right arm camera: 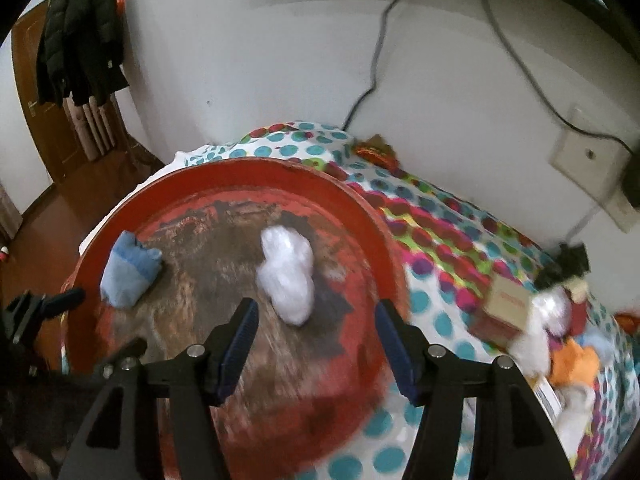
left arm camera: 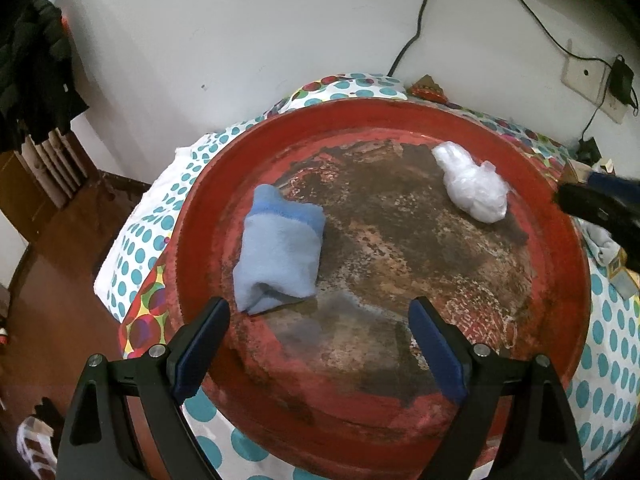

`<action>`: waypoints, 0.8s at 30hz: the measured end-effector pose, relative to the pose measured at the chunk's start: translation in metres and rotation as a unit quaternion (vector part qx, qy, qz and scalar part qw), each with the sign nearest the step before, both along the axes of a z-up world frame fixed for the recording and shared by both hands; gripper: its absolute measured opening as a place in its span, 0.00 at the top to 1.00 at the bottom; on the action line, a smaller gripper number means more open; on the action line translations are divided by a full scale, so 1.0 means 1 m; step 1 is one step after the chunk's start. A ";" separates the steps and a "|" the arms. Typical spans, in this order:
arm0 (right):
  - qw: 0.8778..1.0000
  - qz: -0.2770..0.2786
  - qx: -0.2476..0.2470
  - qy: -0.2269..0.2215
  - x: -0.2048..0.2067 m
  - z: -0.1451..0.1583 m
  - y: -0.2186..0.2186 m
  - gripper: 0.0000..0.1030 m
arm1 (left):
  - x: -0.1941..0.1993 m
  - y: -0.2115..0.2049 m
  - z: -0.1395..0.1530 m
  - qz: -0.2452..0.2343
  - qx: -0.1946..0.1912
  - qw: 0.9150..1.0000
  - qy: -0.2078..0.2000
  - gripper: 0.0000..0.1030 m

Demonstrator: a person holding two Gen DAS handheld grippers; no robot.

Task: Organize objects
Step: 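Open the right gripper to release the bag bundle onto the tray, then grasp the white rolled sock with the right gripper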

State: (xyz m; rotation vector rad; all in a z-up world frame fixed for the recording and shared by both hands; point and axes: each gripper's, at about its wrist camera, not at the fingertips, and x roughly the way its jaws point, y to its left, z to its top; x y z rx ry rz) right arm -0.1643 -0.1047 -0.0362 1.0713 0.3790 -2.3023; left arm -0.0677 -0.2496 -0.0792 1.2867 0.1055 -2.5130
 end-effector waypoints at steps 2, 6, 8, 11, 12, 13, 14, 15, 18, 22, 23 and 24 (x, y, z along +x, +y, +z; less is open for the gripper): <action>1.000 -0.012 -0.004 0.001 0.008 0.001 0.023 0.40 | 0.000 0.003 0.001 -0.004 -0.002 1.000 0.002 0.13; 0.999 -0.039 0.002 0.000 0.020 -0.001 0.070 0.40 | 0.000 0.009 0.003 -0.013 -0.006 1.000 0.004 0.13; 0.998 -0.056 0.005 0.000 0.023 -0.002 0.094 0.40 | 0.000 0.013 0.004 -0.017 -0.011 1.000 0.003 0.13; 0.996 -0.091 0.006 0.002 0.027 -0.004 0.132 0.40 | 0.001 0.018 0.006 -0.030 -0.016 0.999 0.006 0.13; 0.995 -0.104 0.007 0.002 0.027 -0.005 0.145 0.40 | 0.000 0.020 0.006 -0.031 -0.016 0.999 0.006 0.13; 0.993 -0.116 0.008 0.001 0.026 -0.006 0.156 0.39 | 0.001 0.021 0.007 -0.033 -0.015 0.999 0.007 0.13; 0.991 -0.131 0.008 0.001 0.024 -0.008 0.168 0.39 | 0.002 0.022 0.008 -0.035 -0.013 0.999 0.009 0.12; 0.989 -0.147 0.009 0.002 0.022 -0.009 0.182 0.40 | 0.001 0.023 0.007 -0.036 -0.013 0.999 0.008 0.09; 0.983 -0.184 0.007 0.001 0.015 -0.016 0.213 0.39 | 0.002 0.028 0.008 -0.041 -0.017 0.999 0.011 0.08; 0.976 -0.216 0.009 -0.012 0.001 -0.034 0.238 0.39 | 0.001 0.033 0.009 -0.049 -0.015 0.999 0.016 0.08; 0.975 -0.219 0.006 -0.018 -0.002 -0.038 0.241 0.39 | 0.001 0.033 0.009 -0.051 -0.013 0.998 0.016 0.08; 0.975 -0.221 0.003 -0.022 -0.005 -0.042 0.242 0.40 | 0.001 0.034 0.008 -0.052 -0.013 0.998 0.015 0.08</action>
